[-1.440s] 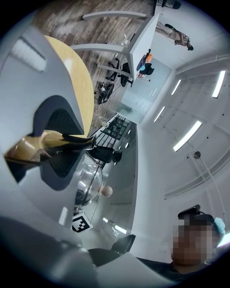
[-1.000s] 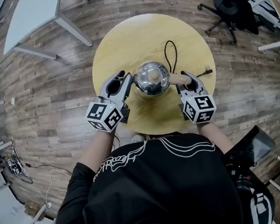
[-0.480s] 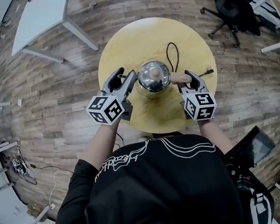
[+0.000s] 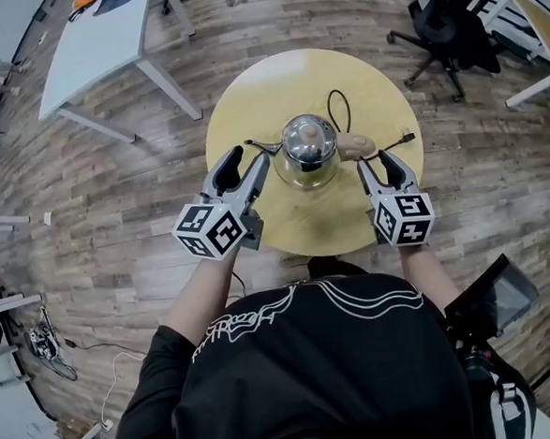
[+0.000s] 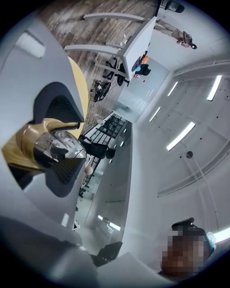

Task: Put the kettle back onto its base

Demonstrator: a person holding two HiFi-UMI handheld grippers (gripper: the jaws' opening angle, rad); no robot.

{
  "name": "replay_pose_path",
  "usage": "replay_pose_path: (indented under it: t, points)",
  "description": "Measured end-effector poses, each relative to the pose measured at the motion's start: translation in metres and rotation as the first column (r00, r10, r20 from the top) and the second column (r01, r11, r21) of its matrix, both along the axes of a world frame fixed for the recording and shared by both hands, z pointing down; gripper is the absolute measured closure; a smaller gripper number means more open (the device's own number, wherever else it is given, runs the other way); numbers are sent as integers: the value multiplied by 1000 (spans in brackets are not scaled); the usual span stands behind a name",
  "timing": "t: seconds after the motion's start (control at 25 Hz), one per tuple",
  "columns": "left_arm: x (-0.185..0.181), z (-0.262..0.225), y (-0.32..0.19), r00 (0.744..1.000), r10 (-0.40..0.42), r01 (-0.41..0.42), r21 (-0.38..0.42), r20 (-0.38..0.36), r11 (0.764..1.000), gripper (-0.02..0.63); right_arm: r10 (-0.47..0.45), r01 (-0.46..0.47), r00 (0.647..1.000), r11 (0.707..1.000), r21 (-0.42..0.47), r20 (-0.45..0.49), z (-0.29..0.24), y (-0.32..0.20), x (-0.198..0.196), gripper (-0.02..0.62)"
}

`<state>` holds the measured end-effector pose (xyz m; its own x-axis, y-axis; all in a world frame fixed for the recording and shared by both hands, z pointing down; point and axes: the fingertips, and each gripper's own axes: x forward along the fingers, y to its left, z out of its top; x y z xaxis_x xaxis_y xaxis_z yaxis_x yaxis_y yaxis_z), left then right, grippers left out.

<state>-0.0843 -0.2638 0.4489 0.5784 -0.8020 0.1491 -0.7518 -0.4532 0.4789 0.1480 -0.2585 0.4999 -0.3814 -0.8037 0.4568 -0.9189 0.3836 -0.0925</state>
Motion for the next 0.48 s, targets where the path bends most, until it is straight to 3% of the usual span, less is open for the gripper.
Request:
replay_pose_path:
  t: [0.12, 0.28, 0.4, 0.48]
  points:
    - [4, -11, 27, 998, 58, -58, -6, -6, 998, 374, 33, -33, 999, 999, 14, 14, -14, 26, -1, 407]
    - [15, -29, 71, 986, 168, -168, -3, -1, 986, 377, -27, 24, 995, 999, 29, 100, -42, 66, -27, 408]
    - [27, -45, 118, 960, 279, -280, 21, 14, 960, 430, -76, 72, 980, 997, 30, 184, -63, 104, -52, 408]
    - [31, -57, 143, 949, 313, -314, 45, 26, 948, 509, -99, 98, 963, 995, 16, 249, -73, 131, -65, 410]
